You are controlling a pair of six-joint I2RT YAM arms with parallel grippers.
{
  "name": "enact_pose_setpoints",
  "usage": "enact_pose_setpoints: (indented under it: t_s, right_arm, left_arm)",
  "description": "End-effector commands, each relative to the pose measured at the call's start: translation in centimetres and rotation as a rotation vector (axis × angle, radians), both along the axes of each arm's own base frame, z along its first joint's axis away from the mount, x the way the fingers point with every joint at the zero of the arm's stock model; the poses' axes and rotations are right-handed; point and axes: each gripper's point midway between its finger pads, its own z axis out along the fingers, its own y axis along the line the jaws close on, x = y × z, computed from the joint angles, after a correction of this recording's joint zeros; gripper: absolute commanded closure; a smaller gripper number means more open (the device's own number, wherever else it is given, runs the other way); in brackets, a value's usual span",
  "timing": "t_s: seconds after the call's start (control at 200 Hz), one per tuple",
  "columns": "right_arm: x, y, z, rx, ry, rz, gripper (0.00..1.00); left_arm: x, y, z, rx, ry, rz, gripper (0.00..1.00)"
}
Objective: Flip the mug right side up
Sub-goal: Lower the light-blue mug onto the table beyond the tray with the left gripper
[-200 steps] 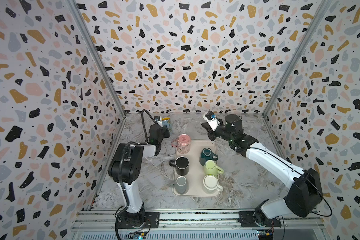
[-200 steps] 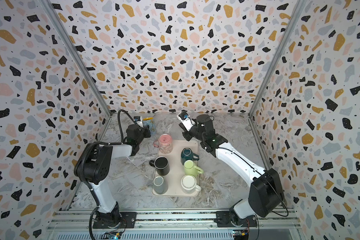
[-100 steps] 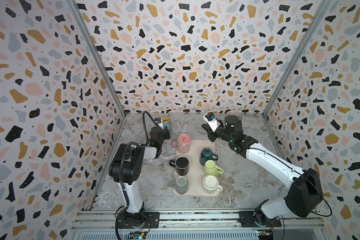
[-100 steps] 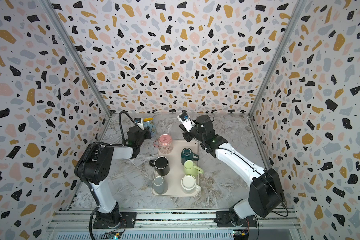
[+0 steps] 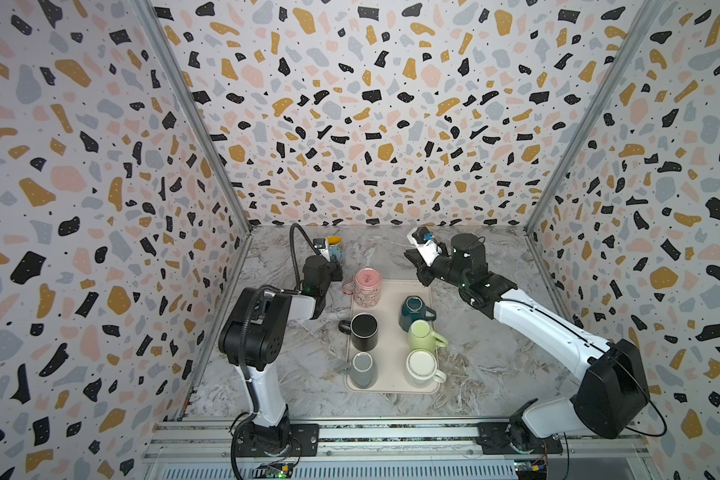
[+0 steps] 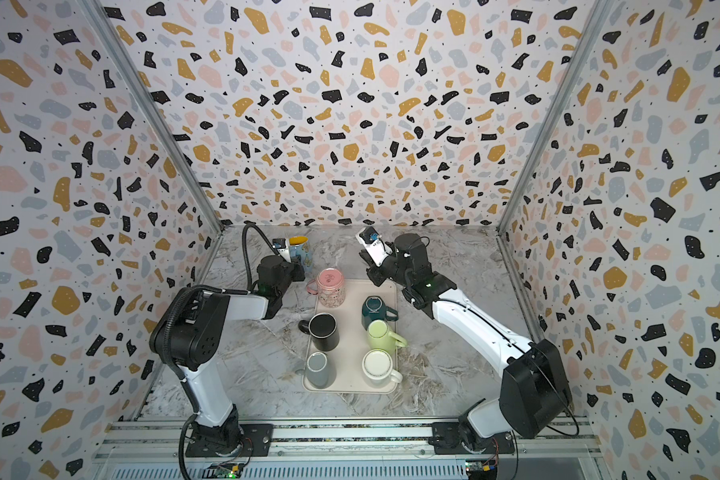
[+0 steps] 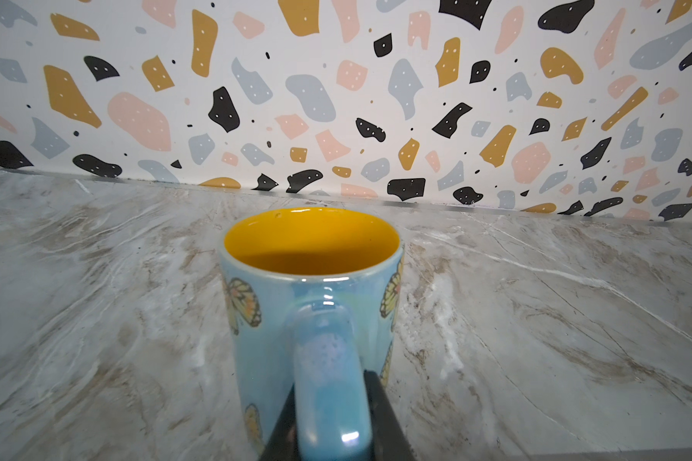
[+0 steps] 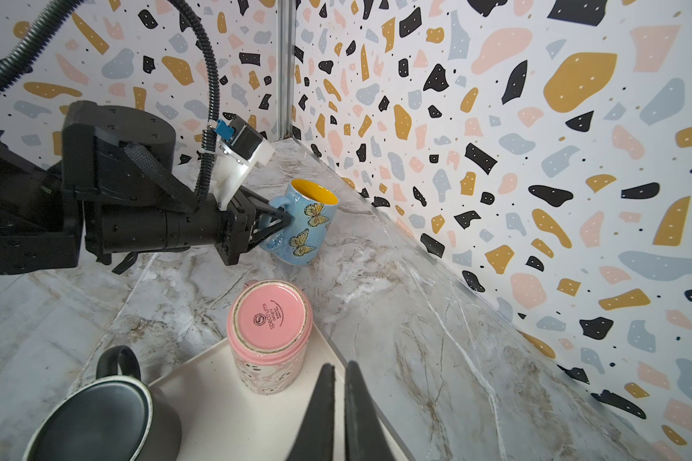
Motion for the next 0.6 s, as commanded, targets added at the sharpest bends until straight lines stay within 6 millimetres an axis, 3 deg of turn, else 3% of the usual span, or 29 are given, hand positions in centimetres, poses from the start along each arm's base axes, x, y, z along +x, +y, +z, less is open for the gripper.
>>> enact_pose_setpoints:
  t_s: [0.0,0.18,0.596]
  right_arm:
    - [-0.6,-0.4,2.3,0.047,-0.04,-0.001,0.9]
    - [-0.7,-0.4,2.3,0.053,-0.038,0.0,0.9]
    - [-1.0,-0.7,2.3,0.065,-0.04,-0.003,0.9]
  left_arm:
    - [-0.7,-0.1,-0.6,0.002,0.026,0.002,1.0]
    - [-0.7,-0.2,-1.3,0.006,0.065,-0.001,1.0]
    - [-0.9,-0.3,-2.7,0.006,0.139,-0.002,0.87]
